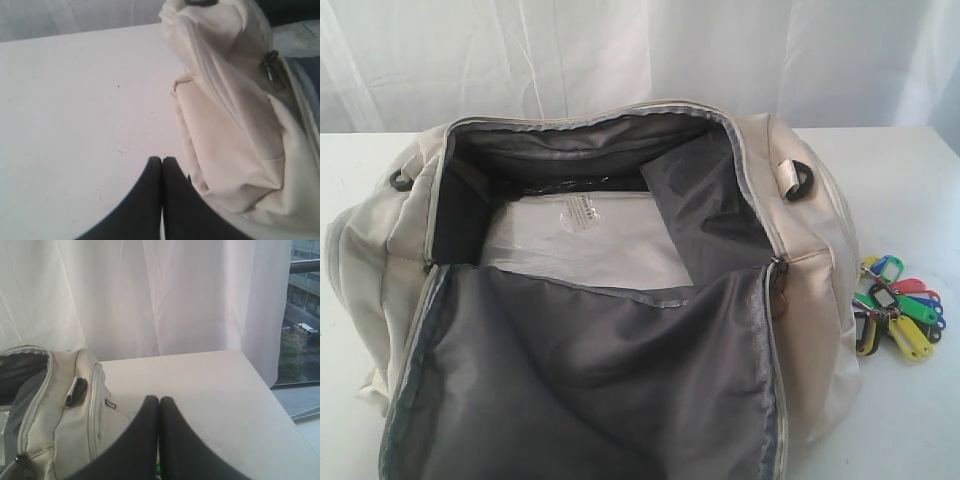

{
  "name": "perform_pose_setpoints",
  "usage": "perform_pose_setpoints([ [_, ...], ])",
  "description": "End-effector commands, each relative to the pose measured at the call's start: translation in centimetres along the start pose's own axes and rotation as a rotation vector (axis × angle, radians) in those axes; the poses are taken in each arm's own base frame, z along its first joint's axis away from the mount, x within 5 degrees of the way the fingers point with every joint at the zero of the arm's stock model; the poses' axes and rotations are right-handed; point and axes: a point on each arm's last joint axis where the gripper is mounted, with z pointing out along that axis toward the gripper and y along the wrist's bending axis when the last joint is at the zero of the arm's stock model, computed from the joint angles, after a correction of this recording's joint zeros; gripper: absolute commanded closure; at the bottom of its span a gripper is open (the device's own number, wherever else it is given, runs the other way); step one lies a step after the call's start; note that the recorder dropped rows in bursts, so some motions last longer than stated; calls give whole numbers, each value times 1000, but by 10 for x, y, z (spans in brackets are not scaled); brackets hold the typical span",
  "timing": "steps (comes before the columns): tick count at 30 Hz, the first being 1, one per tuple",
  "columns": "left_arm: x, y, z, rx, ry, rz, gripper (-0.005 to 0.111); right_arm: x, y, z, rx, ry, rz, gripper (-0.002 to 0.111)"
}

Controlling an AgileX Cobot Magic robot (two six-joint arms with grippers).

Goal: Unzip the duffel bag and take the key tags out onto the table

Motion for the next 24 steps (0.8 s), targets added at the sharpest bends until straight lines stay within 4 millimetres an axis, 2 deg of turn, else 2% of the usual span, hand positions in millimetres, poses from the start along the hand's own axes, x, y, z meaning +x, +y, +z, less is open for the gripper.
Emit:
perform_pose_setpoints([
  [1,12,2,-2,-57,6,-41,106,0,0,-1,5,-10,2,108],
  [5,16,2,-2,-77,59,-50,106,0,0,-1,5,-10,11,108],
  [24,16,2,-2,-78,54,-51,106,0,0,-1,3,-8,13,108],
])
